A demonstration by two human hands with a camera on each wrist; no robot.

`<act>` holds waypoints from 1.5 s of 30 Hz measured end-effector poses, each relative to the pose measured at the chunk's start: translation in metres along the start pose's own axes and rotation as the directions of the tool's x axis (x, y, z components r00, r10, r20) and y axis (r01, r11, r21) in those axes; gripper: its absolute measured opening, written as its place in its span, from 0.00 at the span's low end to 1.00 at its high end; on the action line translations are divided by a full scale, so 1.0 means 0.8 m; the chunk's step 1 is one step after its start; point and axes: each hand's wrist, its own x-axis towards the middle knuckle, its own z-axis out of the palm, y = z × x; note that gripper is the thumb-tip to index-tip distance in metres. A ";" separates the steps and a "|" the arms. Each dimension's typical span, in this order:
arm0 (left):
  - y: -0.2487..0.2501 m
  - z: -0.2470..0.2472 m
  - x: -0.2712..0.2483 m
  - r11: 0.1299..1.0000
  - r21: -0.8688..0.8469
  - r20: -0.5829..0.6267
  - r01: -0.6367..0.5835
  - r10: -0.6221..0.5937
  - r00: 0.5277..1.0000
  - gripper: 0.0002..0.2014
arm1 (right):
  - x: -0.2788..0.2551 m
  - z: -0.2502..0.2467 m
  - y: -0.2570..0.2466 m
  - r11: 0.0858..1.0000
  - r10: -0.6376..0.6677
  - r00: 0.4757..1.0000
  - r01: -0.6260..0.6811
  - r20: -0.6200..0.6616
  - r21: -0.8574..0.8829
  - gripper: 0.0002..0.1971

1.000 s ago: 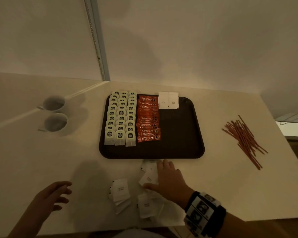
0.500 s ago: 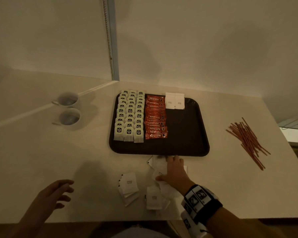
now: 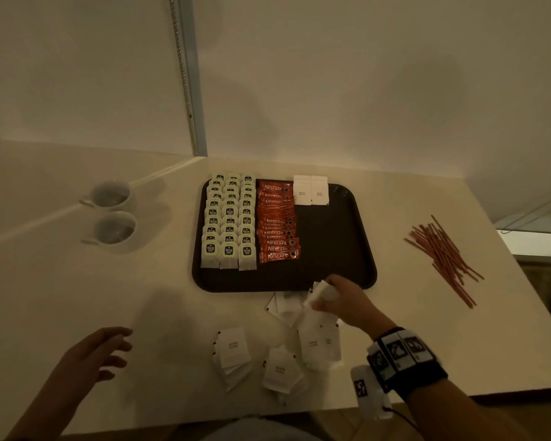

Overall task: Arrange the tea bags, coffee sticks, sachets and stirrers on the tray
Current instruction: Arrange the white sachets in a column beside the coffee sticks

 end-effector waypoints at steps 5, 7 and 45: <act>0.050 0.028 0.012 0.991 0.056 0.089 -0.123 0.118 0.989 0.09 | 0.008 -0.048 -0.039 0.957 -0.090 0.992 0.111 -0.088 0.267 0.18; 0.082 0.052 0.021 0.978 0.061 0.146 -0.198 0.187 0.971 0.09 | 0.015 -0.064 -0.064 0.924 -0.136 0.985 0.164 -0.104 0.346 0.19; 0.280 0.242 0.108 0.785 -0.619 0.361 -0.036 0.325 0.874 0.13 | 0.076 -0.082 -0.186 0.501 -0.315 0.925 0.353 -0.214 0.790 0.16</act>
